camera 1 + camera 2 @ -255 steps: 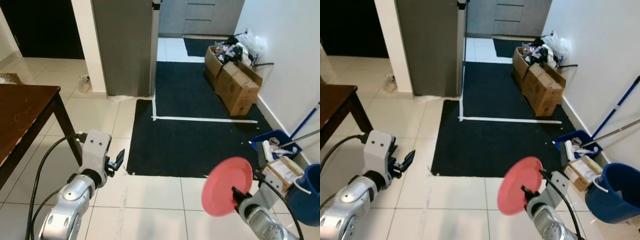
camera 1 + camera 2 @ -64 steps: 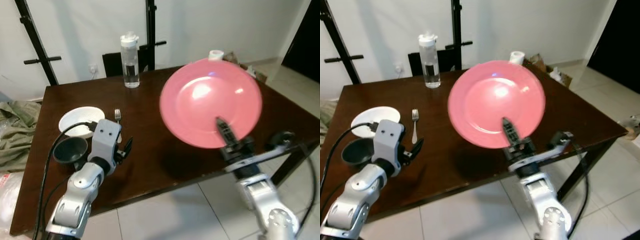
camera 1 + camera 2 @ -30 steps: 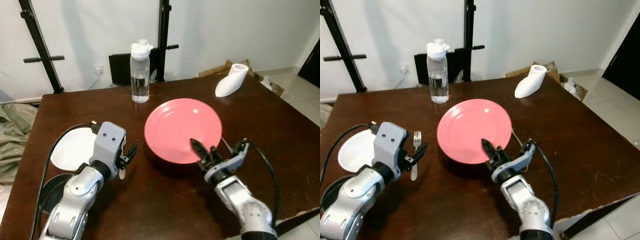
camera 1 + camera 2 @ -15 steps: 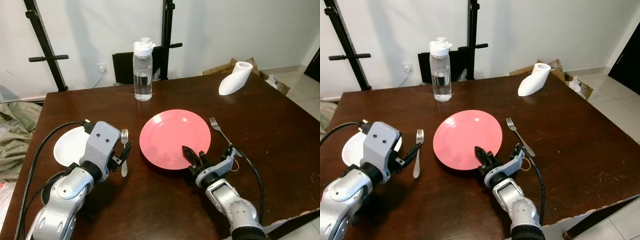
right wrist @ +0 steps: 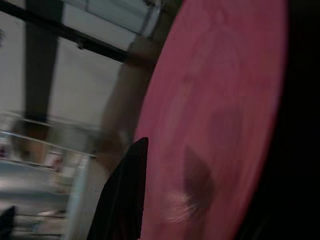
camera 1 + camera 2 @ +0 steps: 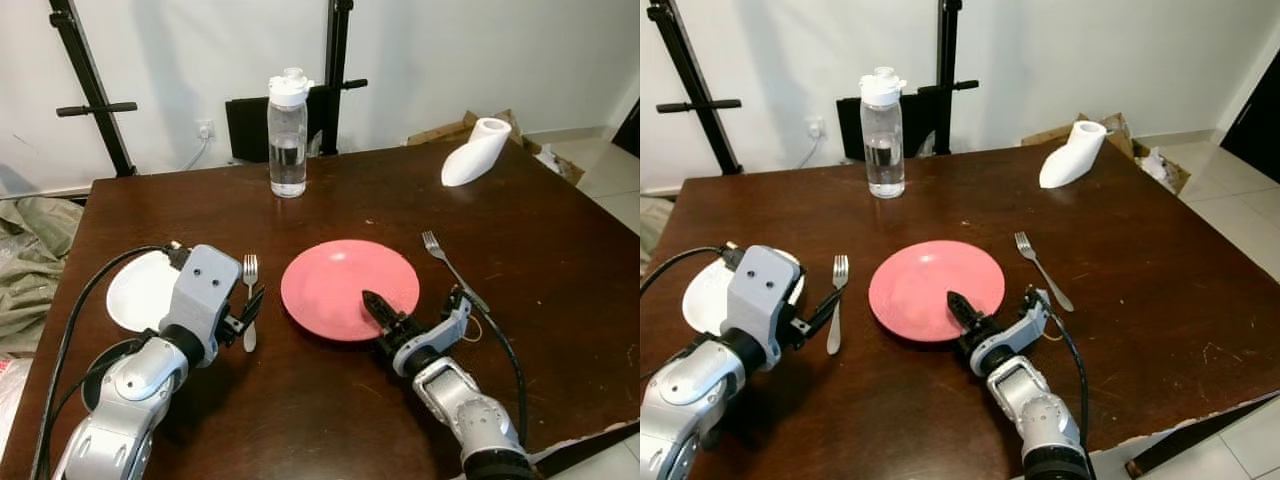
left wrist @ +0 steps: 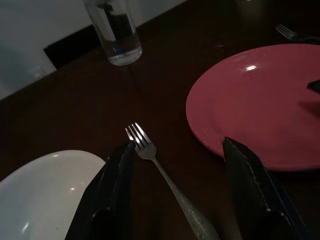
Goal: Setting the table
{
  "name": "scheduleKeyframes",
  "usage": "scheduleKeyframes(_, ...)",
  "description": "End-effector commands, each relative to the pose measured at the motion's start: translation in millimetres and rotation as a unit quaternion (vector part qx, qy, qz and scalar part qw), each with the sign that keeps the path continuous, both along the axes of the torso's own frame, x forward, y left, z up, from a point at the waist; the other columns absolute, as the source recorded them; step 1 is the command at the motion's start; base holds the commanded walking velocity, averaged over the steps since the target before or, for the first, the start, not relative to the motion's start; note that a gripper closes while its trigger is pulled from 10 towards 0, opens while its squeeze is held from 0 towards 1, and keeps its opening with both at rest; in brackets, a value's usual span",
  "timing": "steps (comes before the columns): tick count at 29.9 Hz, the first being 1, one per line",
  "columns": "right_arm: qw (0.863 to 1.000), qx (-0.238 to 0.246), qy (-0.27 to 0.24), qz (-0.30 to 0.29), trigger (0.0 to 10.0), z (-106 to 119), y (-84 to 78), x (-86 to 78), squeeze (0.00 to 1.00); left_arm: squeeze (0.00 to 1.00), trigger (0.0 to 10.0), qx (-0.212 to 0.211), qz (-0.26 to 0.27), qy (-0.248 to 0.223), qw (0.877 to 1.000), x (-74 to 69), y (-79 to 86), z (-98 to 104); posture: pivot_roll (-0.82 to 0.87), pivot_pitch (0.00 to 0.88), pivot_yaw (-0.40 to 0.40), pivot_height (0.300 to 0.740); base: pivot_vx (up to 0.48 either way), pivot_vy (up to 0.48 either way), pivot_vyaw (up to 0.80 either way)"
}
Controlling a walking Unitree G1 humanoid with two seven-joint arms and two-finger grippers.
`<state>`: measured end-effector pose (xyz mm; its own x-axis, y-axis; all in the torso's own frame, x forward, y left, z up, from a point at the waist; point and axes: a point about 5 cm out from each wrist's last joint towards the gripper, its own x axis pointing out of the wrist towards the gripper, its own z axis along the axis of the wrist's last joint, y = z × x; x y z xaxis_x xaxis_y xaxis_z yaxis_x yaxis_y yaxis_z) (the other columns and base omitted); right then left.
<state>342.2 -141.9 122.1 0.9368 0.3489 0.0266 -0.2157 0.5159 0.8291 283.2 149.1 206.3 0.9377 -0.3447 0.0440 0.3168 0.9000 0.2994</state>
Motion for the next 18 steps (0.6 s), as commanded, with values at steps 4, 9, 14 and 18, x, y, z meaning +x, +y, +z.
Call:
scheduleKeyframes(4,0.998,-0.056,0.023,-0.034,10.0,-5.8,-21.8,-15.5,0.0,0.0,10.0,-0.004,-0.001,0.01,1.0,-3.4,-2.2,-4.2,0.17,0.16,0.05,0.74,0.0,0.0,0.0)
scheduleKeyframes(9,0.995,-0.095,0.033,-0.024,10.0,-5.2,-34.4,-32.0,0.0,0.0,10.0,-0.009,-0.003,0.012,1.0,-3.4,-4.7,-5.9,0.15,0.16,0.031,0.74,0.0,0.0,0.0)
scheduleKeyframes(14,0.982,-0.189,0.016,0.001,10.0,4.6,-45.7,-40.1,0.0,0.0,10.0,-0.02,-0.001,0.015,1.0,-3.3,-9.0,-10.4,0.11,0.155,0.013,0.74,0.0,0.0,0.0)
scheduleKeyframes(18,0.981,-0.193,-0.004,-0.003,10.0,16.0,-48.8,-40.4,0.0,0.0,10.0,-0.022,-0.001,0.015,1.0,-3.5,-10.5,-11.0,0.11,0.15,0.012,0.74,0.0,0.0,0.0)
